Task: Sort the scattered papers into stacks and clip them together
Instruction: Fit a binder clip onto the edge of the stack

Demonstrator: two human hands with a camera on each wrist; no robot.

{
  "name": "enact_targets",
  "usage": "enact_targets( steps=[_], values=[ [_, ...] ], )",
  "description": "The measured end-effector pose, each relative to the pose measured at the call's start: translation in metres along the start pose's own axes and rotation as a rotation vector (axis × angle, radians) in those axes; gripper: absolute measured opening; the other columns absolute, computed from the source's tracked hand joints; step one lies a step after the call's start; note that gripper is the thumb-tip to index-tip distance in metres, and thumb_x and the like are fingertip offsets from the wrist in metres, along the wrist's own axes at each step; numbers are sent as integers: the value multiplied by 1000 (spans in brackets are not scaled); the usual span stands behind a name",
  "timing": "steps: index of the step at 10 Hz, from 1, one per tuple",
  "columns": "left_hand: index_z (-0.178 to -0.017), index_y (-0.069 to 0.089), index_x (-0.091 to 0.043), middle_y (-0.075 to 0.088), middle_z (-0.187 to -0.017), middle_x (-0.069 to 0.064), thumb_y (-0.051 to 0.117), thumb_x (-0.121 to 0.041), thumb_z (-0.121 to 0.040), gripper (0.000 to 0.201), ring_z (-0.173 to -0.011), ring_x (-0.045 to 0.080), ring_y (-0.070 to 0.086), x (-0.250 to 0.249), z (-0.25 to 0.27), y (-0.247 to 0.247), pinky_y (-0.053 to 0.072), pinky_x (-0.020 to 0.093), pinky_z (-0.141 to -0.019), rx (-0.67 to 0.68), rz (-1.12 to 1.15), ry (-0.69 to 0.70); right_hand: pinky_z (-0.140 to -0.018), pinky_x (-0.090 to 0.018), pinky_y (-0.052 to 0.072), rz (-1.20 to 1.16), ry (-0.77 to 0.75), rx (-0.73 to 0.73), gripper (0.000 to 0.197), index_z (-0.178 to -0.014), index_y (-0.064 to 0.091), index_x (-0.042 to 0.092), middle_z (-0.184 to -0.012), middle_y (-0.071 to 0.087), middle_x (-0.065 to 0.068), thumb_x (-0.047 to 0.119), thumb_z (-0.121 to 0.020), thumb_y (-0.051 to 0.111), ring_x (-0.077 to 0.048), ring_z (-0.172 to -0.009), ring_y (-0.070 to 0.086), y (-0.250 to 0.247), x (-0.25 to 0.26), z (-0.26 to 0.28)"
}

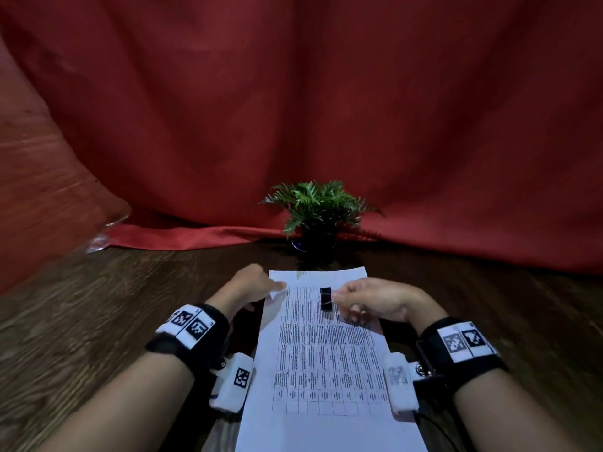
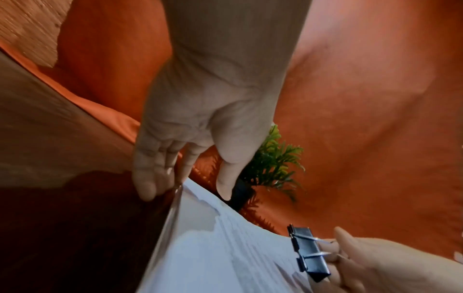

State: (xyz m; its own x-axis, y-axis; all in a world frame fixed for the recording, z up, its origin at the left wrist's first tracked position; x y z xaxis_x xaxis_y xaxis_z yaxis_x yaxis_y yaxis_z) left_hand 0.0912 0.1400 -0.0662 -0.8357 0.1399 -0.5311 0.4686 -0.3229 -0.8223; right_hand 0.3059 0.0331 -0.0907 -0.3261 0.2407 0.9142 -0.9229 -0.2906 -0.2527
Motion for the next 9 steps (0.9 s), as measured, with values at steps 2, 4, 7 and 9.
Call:
enact_targets(
  steps=[2,4,7,9],
  values=[
    [-129,64,4,67,-131,17,75,-48,-95,63,-112,33,67,-20,-8,20,54,34,-85,77,-188,-110,-58,-27,46,-7,17,-30,56,-84,52,14,-70,62,-3,57,-63,80,-13,-57,54,-3,-5,-1],
    [-144,61,-4,60,-151,13,54,-61,-103,71,-142,33,56,-25,-16,34,45,42,-118,-1,-199,-141,-57,-26,46,37,-18,-39,62,-86,52,13,-69,63,-3,54,-55,87,-13,-58,57,-3,-6,-4],
    [-156,45,0,46,-164,15,46,-44,-112,62,-153,30,43,-43,-15,32,41,33,-115,40,-299,-84,-55,-24,46,84,-15,-68,45,-83,54,13,-71,61,-6,44,-75,85,-14,-60,57,-3,-6,-7],
    [-160,42,-6,47,-162,14,53,-24,-111,52,-148,30,48,-34,-26,50,52,22,-96,170,-393,-10,-53,-22,47,80,-11,-72,42,-82,52,14,-69,60,-3,41,-79,84,-12,-57,56,-3,-4,-6]
  ],
)
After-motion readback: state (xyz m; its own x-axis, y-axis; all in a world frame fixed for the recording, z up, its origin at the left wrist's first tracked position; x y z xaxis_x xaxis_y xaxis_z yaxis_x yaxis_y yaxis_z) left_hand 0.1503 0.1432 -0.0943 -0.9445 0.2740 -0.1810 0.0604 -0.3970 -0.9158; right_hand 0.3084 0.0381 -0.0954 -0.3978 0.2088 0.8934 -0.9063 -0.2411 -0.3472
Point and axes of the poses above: each hand's wrist, its own z-axis away from the middle knuckle, its own y-axis out of the palm, x = y × z, the point moved 6 cm from there along -z, towards the middle knuckle
